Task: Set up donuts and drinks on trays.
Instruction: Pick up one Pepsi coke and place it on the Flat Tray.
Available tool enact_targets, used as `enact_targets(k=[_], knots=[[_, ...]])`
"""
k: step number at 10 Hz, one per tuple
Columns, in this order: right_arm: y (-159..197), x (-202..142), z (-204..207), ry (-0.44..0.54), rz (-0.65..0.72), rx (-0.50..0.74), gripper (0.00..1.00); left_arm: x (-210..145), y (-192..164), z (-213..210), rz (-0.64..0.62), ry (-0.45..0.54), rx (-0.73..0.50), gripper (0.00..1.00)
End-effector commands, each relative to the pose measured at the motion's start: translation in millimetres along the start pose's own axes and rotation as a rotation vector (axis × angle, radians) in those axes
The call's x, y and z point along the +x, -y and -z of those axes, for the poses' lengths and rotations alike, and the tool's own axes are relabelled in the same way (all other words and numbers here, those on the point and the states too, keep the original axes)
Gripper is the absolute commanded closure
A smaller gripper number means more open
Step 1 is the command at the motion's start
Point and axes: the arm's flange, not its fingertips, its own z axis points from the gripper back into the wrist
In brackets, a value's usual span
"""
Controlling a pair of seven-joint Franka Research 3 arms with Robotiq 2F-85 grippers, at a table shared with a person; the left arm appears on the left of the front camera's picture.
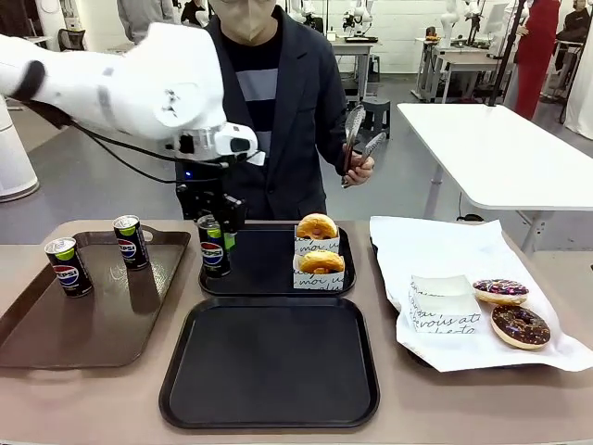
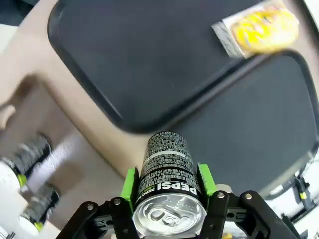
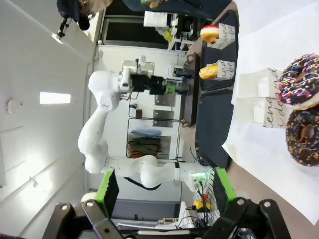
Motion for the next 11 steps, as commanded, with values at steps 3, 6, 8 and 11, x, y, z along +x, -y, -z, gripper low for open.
enact_targets(k=[3,6,8,11], knots=[[0,0,0,0.004,-0.015,0.013,0.0,14,-3,46,0.006,0.084,0.128,0.42],[0,0,0,0.004,-0.015,0.013,0.0,11,-8,67,0.015,0.049,0.119,0.42],[0,0,0,0.004,-0.015,0.013,0.0,10,-7,67,0.018,0.043,0.106,0.42],[0,0,0,0.004,-0.015,0.013,0.0,4,-4,45,0.029,0.051,0.073,0.0]])
